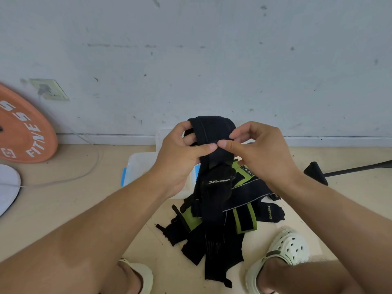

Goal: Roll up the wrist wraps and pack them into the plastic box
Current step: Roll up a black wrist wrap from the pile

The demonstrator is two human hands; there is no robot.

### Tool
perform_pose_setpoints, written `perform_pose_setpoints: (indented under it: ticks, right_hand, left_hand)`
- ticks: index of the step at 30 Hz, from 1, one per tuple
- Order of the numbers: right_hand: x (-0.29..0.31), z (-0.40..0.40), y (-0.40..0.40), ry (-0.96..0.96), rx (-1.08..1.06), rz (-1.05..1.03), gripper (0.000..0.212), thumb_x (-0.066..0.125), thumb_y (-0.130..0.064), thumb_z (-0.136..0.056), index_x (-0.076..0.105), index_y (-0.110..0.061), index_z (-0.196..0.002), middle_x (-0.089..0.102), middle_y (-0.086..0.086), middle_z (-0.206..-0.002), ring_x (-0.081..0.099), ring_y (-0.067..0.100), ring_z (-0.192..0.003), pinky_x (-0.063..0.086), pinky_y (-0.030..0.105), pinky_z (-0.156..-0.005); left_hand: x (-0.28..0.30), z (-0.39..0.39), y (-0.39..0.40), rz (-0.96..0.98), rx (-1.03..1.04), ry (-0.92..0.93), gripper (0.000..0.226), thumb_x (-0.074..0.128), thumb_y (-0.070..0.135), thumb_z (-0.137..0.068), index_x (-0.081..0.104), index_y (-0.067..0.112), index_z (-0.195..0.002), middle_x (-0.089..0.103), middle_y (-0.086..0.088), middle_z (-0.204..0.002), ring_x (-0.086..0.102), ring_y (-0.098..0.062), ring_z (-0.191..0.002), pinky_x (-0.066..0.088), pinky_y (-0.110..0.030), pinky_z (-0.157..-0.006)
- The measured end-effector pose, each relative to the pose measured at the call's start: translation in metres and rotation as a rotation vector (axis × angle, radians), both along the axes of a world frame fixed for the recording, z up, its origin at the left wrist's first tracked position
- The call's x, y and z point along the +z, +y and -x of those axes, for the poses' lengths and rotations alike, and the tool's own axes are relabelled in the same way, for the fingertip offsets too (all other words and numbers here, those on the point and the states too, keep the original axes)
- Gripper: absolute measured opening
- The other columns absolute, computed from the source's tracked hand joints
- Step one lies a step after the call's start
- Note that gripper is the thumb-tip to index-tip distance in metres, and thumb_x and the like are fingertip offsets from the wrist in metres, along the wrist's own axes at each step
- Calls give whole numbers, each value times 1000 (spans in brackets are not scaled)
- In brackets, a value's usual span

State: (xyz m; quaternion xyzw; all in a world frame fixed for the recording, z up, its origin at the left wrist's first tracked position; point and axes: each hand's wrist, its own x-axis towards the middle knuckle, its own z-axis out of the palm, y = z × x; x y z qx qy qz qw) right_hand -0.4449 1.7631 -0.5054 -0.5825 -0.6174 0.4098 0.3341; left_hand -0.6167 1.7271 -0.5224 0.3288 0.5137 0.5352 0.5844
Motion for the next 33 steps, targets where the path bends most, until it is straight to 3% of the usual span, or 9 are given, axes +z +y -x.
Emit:
perform_pose_setpoints:
  ticks: [5, 10, 13, 19, 23, 27, 33]
  right_hand:
    - [0, -3, 6, -55, 1, 97, 37, 86, -47, -78, 65, -30, -104, 68, -11, -93, 62, -3, -70, 43, 9, -57]
    - [-1, -3, 5, 73, 88, 226, 13, 82, -31, -86, 76, -21, -93, 76, -12, -75, 68, -5, -65, 45, 6, -54]
    - [-1, -4, 4, 98, 101, 225, 6, 81, -23, -88, 77, -20, -90, 77, -10, -75, 70, -3, -65, 46, 6, -55]
    - [3, -3, 2, 121, 104, 214, 6, 82, -15, -87, 77, -18, -88, 78, -7, -76, 73, 2, -68, 50, 8, -58]
    - [5, -1, 2, 134, 85, 180, 6, 81, -15, -87, 77, -19, -89, 79, -5, -79, 75, 5, -71, 52, 9, -61]
    - [5, -1, 3, 154, 84, 213, 4, 77, -19, -92, 78, -20, -96, 79, -7, -82, 73, -2, -71, 48, 5, -60]
    - [2, 2, 2, 115, 90, 198, 2, 75, -18, -93, 77, -19, -92, 79, -5, -78, 73, 1, -68, 50, 9, -60]
  left_hand:
    - [-2, 2, 0, 10, 7, 11, 54, 71, -9, -89, 55, 15, -134, 79, -5, -112, 75, -21, -106, 62, -31, -82]
    - [-4, 1, -1, 8, 15, 83, 55, 72, -6, -90, 54, 16, -137, 79, -5, -110, 76, -21, -104, 63, -37, -88]
    - [-5, 0, -2, -12, 4, 211, 55, 75, 2, -91, 53, 21, -138, 80, -2, -106, 77, -19, -100, 62, -41, -91]
    - [-2, -2, -5, -54, -2, 291, 53, 74, 3, -92, 54, 25, -136, 81, 0, -100, 78, -16, -91, 63, -32, -79]
    - [1, -2, -4, -59, 26, 275, 51, 74, 4, -93, 55, 25, -135, 81, -1, -98, 78, -18, -90, 63, -36, -82]
    - [-1, -3, -4, -39, 39, 223, 47, 69, 9, -98, 52, 24, -139, 81, -1, -101, 78, -18, -96, 62, -40, -89]
    - [1, -2, -3, -38, 44, 236, 45, 67, 9, -99, 52, 27, -138, 81, 1, -99, 78, -14, -90, 60, -21, -72]
